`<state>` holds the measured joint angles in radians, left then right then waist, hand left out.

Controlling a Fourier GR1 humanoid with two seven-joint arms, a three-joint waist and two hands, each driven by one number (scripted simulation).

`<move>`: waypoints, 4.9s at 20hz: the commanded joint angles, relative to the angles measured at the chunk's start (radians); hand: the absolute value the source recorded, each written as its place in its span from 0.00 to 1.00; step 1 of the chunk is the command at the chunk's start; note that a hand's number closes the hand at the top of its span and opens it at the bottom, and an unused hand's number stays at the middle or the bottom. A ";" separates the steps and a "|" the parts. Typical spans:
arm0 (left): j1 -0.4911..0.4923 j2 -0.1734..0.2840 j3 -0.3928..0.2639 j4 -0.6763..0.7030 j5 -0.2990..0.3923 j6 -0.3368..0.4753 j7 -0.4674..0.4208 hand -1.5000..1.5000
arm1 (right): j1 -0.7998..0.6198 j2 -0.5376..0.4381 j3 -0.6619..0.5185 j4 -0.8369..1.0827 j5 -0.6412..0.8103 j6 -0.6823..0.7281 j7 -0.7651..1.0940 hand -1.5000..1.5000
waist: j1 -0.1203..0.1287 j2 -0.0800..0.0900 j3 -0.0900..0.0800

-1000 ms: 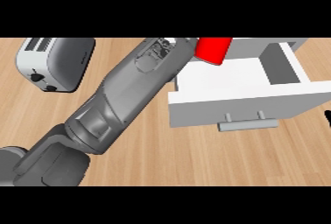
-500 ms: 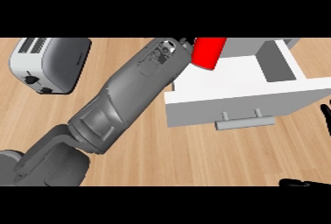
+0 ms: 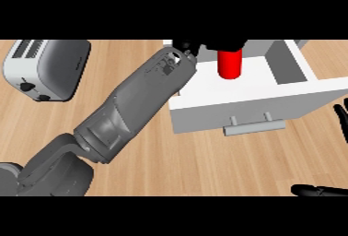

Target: Pick up the can, place it into the drawer and close the drawer

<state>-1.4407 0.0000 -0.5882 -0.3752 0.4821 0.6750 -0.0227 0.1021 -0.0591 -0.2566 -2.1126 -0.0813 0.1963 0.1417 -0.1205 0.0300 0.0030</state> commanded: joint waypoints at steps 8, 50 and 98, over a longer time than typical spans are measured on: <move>0.032 0.000 -0.031 0.019 0.054 0.070 -0.064 0.00 | 0.015 -0.013 -0.006 -0.025 -0.025 0.020 0.013 0.00 | -0.008 0.001 -0.001; 0.035 0.107 -0.007 -0.181 0.163 0.136 0.032 0.00 | -0.221 -0.110 0.376 0.453 1.130 -0.331 -0.177 0.00 | 0.134 -0.031 -0.002; 0.574 0.524 -0.032 -0.964 -0.011 0.083 0.282 0.00 | -1.238 -0.159 0.026 1.844 1.286 -0.907 -0.200 0.00 | 0.223 0.005 -0.001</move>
<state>-0.8989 0.5210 -0.6186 -1.3265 0.4804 0.7778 0.2786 -1.0332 -0.2199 -0.2069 -0.3155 1.2153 -0.7232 -0.0895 0.0806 0.0196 -0.0014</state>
